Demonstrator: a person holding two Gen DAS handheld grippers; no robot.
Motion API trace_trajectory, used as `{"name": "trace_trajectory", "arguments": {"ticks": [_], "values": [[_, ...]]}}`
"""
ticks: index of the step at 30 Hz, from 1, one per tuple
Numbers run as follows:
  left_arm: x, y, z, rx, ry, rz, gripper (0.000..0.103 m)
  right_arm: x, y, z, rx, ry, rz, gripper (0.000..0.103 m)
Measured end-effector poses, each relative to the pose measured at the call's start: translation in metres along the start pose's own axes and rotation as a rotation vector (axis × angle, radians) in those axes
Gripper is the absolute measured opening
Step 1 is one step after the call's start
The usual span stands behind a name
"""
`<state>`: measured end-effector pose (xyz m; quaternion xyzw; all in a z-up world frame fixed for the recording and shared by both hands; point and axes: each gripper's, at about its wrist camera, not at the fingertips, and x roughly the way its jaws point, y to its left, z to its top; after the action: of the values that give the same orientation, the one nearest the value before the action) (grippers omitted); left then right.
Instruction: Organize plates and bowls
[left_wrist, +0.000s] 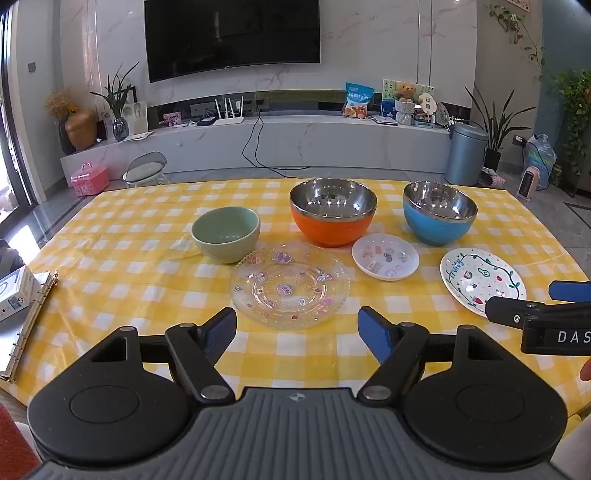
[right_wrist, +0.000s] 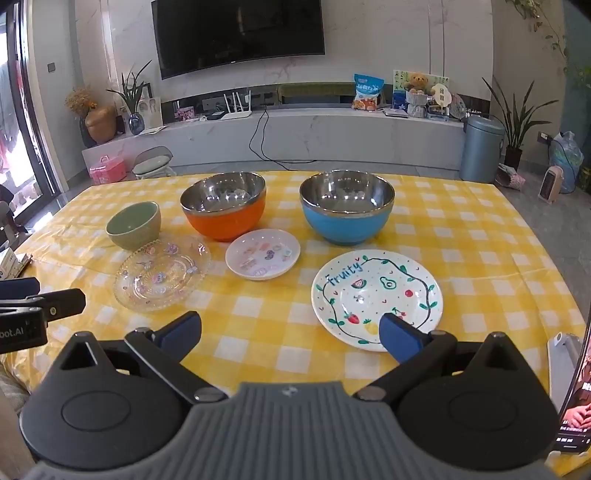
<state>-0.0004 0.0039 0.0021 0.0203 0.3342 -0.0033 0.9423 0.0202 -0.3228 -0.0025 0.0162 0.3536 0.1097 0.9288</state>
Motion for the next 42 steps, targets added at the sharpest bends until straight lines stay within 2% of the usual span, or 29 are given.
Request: {"name": "trace_trajectory", "arguments": {"ticks": [42], "values": [[0.002, 0.011, -0.002, -0.042, 0.011, 0.007, 0.088, 0.005, 0.005, -0.003, -0.028, 0.024, -0.017, 0.100]]}}
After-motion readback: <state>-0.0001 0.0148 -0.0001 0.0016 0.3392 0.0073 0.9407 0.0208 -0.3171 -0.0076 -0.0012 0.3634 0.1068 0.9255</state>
